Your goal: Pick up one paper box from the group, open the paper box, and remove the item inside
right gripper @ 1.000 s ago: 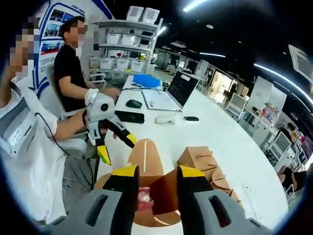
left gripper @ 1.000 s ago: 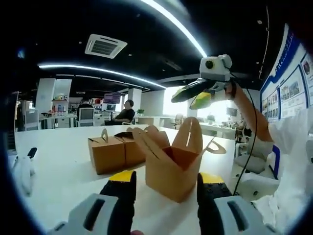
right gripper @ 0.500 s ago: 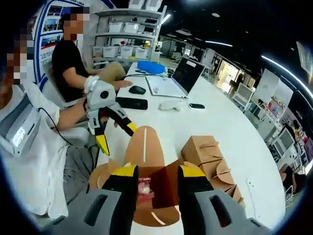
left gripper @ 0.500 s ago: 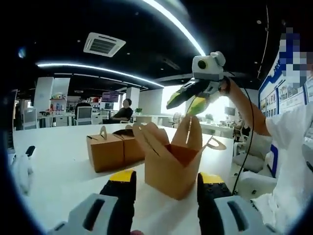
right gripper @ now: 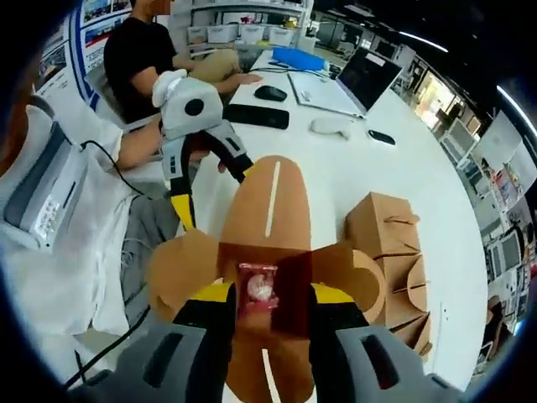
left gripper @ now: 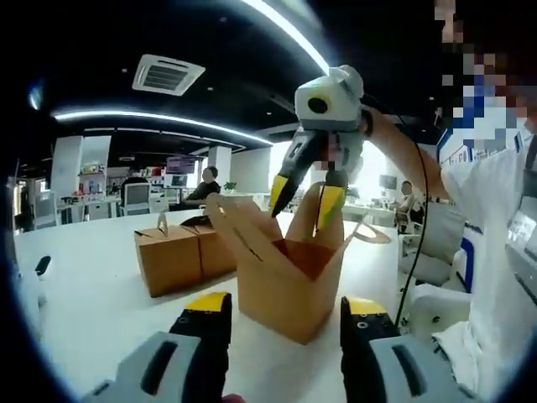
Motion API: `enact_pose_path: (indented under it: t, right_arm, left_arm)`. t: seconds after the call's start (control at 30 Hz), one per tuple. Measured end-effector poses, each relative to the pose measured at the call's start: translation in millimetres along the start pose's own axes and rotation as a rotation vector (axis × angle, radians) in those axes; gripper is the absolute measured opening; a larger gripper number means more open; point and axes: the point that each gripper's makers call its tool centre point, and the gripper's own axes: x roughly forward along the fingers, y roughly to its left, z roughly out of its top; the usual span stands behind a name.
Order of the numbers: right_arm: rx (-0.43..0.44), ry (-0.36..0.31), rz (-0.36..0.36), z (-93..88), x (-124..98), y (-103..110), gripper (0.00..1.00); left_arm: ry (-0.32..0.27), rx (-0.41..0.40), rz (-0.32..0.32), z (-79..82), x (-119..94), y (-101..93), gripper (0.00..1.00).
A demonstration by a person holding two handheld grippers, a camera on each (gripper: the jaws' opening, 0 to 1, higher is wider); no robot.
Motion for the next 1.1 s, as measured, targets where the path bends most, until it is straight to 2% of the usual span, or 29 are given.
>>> enact_pose_path:
  t: [0.2, 0.43, 0.47, 0.6, 0.63, 0.73, 1.1]
  right_arm:
    - [-0.018, 0.071, 0.057, -10.8, 13.7, 8.3, 0.36]
    - [-0.050, 0.118, 0.128, -9.0, 30.7, 15.8, 0.36]
    - [-0.063, 0.144, 0.145, -11.9, 36.0, 17.9, 0.36]
    - [-0.058, 0.167, 0.161, -14.4, 52.1, 17.1, 0.36]
    - [-0.061, 0.197, 0.172, -20.5, 60.2, 16.9, 0.36]
    - [-0.056, 0.230, 0.177, -26.9, 70.0, 14.6, 0.36]
    - [-0.045, 0.284, 0.191, -32.4, 83.9, 17.0, 0.35]
  left_arm:
    - [0.014, 0.024, 0.000, -2.4, 1.6, -3.8, 0.53]
    - [0.016, 0.017, -0.010, -5.0, 3.8, -3.7, 0.53]
    - [0.019, 0.015, -0.011, -6.3, 4.7, -3.1, 0.53]
    - [0.020, 0.011, -0.011, -6.7, 5.4, -2.6, 0.53]
    - [0.017, 0.012, -0.011, -6.3, 5.5, -2.3, 0.53]
    - [0.020, 0.011, -0.012, -8.3, 6.8, -2.2, 0.53]
    - [0.006, 0.021, -0.009, -2.1, 2.9, -1.4, 0.53]
